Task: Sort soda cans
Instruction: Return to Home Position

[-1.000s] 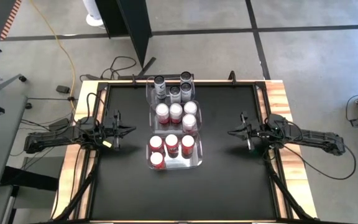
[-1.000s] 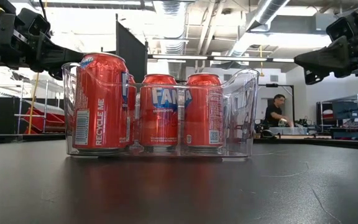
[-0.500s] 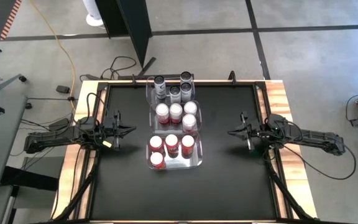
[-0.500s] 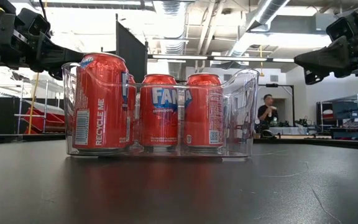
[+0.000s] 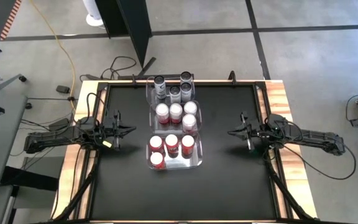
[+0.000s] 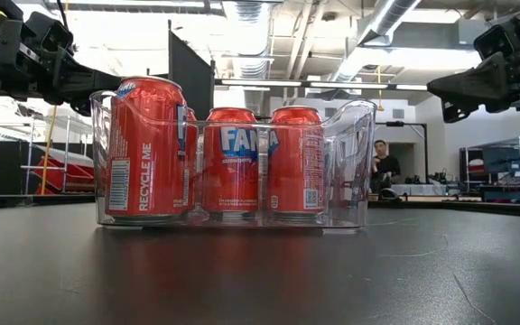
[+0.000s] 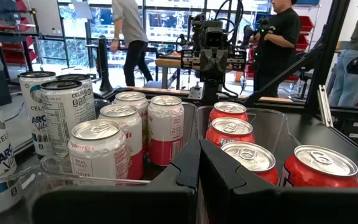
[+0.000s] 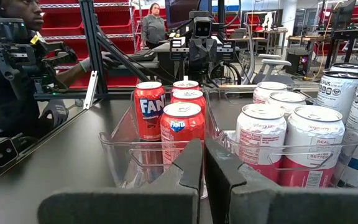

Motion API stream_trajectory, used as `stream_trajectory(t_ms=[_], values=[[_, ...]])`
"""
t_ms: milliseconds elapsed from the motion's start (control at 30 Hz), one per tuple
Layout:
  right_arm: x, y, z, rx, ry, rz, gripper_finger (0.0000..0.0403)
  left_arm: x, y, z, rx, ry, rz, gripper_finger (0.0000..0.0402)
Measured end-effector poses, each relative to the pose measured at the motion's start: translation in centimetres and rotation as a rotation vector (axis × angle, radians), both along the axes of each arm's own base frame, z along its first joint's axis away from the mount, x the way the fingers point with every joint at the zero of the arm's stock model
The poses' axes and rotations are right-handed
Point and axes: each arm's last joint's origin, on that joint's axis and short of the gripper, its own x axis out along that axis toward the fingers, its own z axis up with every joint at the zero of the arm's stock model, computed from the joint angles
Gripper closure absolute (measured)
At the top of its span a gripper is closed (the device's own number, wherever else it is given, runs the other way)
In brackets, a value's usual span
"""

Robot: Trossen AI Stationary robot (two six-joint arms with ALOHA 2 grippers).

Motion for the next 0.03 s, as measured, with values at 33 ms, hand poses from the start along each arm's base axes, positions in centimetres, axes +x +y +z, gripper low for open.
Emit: stream_trajectory(t_ms=[33], values=[[0.00,0.00,0.00,0.000,0.000,0.000,0.0368,0.00,0.00,0.01,0.000,0.000,0.000,0.0395]])
